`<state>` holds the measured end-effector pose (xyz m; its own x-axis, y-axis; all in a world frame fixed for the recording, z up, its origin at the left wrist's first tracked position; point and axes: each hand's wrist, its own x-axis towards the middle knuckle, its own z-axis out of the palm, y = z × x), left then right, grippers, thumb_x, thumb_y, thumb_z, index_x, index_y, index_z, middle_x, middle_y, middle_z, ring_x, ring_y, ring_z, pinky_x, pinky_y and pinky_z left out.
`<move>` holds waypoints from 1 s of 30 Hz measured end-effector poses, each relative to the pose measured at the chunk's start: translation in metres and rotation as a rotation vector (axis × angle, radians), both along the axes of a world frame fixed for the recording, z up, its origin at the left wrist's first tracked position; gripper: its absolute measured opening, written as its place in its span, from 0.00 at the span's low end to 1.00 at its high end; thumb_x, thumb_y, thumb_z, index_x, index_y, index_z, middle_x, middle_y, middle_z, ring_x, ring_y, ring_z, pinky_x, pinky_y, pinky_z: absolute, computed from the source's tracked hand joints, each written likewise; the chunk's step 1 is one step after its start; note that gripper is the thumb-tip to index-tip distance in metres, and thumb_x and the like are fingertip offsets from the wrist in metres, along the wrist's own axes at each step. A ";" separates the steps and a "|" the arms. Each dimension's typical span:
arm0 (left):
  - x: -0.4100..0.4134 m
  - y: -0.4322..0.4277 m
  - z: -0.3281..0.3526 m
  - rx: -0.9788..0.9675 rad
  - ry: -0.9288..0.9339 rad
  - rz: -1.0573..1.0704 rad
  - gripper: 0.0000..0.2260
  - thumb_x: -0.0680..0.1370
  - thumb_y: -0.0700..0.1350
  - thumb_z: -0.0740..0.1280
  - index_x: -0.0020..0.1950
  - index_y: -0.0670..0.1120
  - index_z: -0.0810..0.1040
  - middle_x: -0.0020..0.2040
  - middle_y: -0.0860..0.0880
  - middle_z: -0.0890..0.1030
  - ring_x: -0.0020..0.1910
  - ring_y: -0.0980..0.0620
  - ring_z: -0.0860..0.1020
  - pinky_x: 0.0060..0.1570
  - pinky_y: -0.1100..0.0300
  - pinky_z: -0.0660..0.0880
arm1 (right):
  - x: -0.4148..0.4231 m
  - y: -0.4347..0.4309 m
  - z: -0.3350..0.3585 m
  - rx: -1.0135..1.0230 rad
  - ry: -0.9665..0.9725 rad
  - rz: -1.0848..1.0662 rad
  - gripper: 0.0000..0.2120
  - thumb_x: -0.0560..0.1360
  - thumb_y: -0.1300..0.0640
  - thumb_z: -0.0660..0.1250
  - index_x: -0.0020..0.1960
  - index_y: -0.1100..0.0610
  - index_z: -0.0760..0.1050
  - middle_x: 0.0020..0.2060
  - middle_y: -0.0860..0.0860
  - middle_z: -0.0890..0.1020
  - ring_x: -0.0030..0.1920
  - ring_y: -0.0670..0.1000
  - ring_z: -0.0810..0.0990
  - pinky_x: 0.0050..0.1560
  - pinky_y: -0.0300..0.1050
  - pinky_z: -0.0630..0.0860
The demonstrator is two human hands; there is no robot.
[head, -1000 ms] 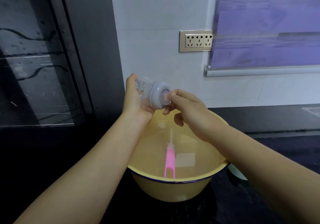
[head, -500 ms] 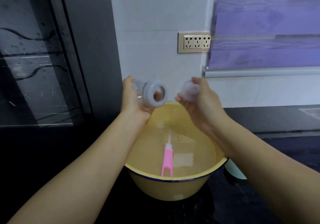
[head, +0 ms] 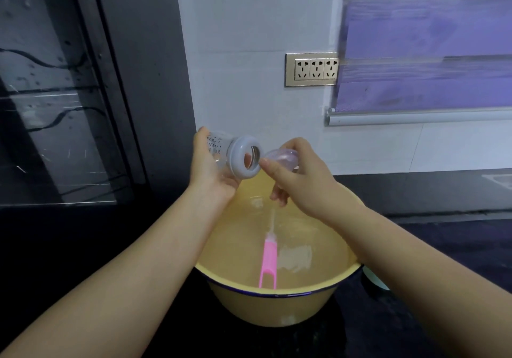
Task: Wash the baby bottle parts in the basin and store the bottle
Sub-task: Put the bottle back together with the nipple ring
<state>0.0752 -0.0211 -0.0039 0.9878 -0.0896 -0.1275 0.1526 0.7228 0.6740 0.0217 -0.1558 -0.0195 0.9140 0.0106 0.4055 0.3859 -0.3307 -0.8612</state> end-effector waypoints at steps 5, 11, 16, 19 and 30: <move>-0.002 -0.002 -0.002 0.025 -0.017 -0.018 0.18 0.75 0.59 0.64 0.52 0.44 0.74 0.39 0.46 0.77 0.34 0.51 0.77 0.30 0.62 0.78 | 0.002 0.004 -0.008 -0.182 -0.074 -0.005 0.12 0.79 0.49 0.59 0.60 0.50 0.64 0.54 0.50 0.71 0.54 0.50 0.75 0.55 0.45 0.72; -0.004 -0.001 0.000 0.038 -0.015 -0.006 0.20 0.75 0.60 0.64 0.53 0.44 0.75 0.38 0.46 0.78 0.33 0.50 0.78 0.28 0.62 0.78 | -0.003 0.004 -0.002 -0.117 -0.194 -0.077 0.18 0.74 0.49 0.68 0.60 0.50 0.65 0.45 0.49 0.79 0.46 0.51 0.80 0.54 0.52 0.76; -0.005 -0.001 0.001 0.017 -0.012 -0.063 0.20 0.75 0.60 0.64 0.54 0.45 0.75 0.39 0.47 0.78 0.35 0.50 0.79 0.30 0.61 0.79 | -0.004 0.002 0.000 0.005 -0.236 -0.187 0.14 0.65 0.55 0.77 0.43 0.48 0.73 0.35 0.49 0.82 0.33 0.48 0.81 0.42 0.46 0.78; -0.006 -0.003 0.000 0.029 -0.010 -0.068 0.23 0.76 0.60 0.63 0.61 0.44 0.76 0.44 0.45 0.80 0.38 0.49 0.81 0.28 0.59 0.79 | -0.005 0.002 0.000 -0.096 -0.316 -0.214 0.19 0.69 0.53 0.74 0.59 0.47 0.78 0.41 0.45 0.80 0.40 0.42 0.77 0.44 0.31 0.71; -0.006 -0.007 -0.002 0.001 -0.034 -0.052 0.22 0.76 0.61 0.62 0.53 0.43 0.77 0.37 0.46 0.82 0.31 0.50 0.82 0.28 0.61 0.78 | -0.005 0.005 0.003 0.015 -0.377 -0.267 0.19 0.68 0.56 0.76 0.55 0.47 0.76 0.42 0.42 0.80 0.38 0.41 0.79 0.42 0.27 0.71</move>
<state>0.0697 -0.0278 -0.0055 0.9855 -0.1412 -0.0937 0.1669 0.7137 0.6803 0.0164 -0.1509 -0.0167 0.6729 -0.2140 0.7081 0.5758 -0.4495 -0.6830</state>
